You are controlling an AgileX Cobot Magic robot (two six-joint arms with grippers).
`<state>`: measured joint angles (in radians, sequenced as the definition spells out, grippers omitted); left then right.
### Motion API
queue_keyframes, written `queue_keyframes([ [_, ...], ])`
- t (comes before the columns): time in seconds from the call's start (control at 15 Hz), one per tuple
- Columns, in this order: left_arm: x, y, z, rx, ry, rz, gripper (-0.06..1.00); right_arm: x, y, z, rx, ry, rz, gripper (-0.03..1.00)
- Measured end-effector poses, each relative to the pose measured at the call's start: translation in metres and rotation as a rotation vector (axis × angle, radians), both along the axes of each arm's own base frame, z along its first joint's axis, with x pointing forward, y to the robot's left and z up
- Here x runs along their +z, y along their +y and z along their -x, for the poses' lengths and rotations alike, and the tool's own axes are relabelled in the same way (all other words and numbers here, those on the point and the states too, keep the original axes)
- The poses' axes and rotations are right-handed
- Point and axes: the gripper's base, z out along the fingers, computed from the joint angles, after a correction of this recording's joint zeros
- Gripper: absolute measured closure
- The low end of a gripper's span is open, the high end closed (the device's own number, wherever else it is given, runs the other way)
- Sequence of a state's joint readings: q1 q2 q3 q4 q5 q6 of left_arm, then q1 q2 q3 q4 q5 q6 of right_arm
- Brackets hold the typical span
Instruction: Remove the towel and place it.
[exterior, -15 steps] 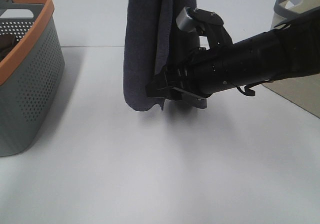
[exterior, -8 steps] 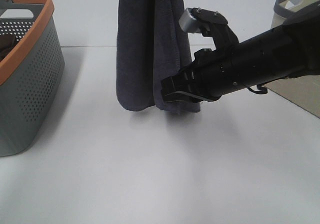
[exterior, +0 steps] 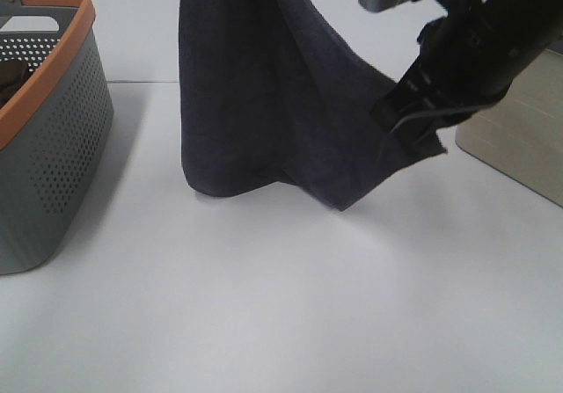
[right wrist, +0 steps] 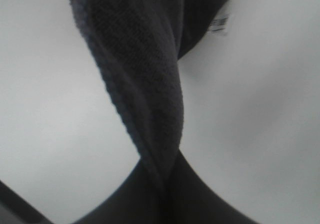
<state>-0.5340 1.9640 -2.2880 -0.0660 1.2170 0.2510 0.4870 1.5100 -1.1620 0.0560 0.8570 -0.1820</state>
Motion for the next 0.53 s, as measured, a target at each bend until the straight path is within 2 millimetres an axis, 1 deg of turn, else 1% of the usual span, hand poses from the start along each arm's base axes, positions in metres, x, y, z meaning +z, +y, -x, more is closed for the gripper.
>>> queue_keyframes([
  [0.2, -0.007, 0.009, -0.011, 0.18, -0.004, -0.037, 0.94, 0.032, -0.005, -0.018, 0.029, -0.16, 0.101, 0.97],
  [0.33, -0.012, 0.015, -0.019, 0.297, -0.008, -0.039, 0.94, 0.043, -0.002, -0.038, 0.043, -0.245, 0.162, 0.97],
  [0.4, -0.012, 0.015, -0.02, 0.311, -0.012, -0.034, 0.94, 0.045, -0.001, -0.043, 0.047, -0.269, 0.17, 0.97],
  [0.47, -0.014, 0.022, -0.03, 0.362, -0.035, 0.002, 0.94, 0.054, 0.006, -0.067, 0.069, -0.385, 0.2, 0.97],
  [0.53, -0.015, 0.025, -0.036, 0.387, -0.05, 0.029, 0.94, 0.057, 0.01, -0.077, 0.084, -0.438, 0.219, 0.97],
])
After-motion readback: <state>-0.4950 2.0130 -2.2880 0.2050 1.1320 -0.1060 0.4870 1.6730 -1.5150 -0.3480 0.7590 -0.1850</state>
